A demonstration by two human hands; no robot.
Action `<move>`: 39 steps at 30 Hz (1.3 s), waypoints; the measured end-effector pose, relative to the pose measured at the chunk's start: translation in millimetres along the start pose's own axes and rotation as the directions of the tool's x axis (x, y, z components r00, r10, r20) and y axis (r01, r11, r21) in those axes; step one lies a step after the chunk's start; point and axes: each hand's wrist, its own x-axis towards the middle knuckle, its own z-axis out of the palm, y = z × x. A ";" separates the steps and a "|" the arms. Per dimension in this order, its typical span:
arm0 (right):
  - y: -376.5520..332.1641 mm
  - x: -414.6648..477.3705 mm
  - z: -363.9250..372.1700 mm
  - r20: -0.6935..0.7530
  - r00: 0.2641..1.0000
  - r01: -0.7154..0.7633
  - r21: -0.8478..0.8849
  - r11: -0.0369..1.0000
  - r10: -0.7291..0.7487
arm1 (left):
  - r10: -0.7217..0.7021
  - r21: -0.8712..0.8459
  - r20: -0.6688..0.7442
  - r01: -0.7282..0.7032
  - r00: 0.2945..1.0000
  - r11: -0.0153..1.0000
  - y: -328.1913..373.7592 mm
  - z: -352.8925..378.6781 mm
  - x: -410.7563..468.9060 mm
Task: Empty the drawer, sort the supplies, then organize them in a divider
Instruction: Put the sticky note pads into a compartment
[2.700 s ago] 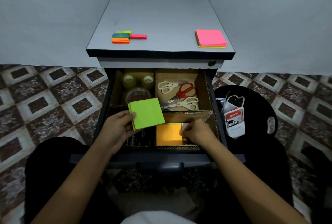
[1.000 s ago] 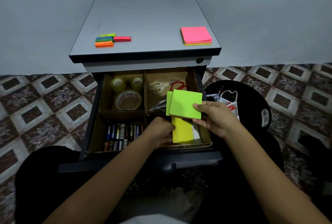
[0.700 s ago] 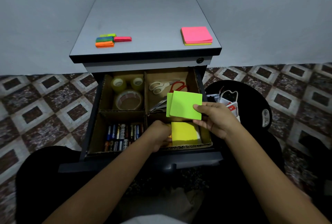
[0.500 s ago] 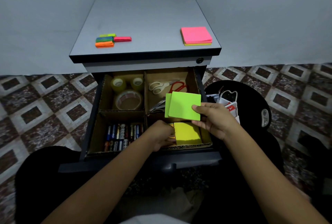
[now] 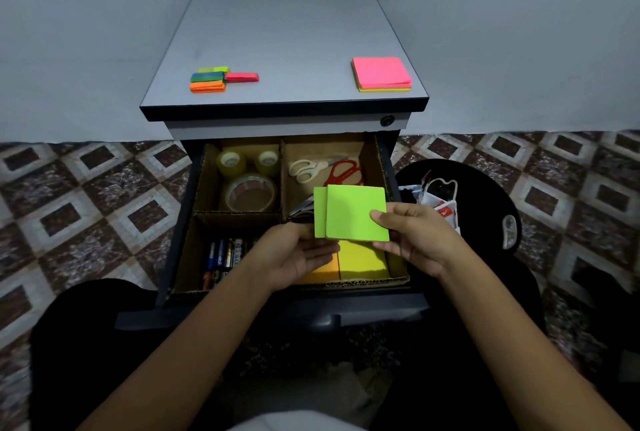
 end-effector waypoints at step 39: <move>16.1 3.7 22.2 -0.091 0.996 -0.032 -0.141 0.989 0.020 | 0.357 0.035 -0.157 -0.356 0.921 0.934 0.2 -53.0 -21.7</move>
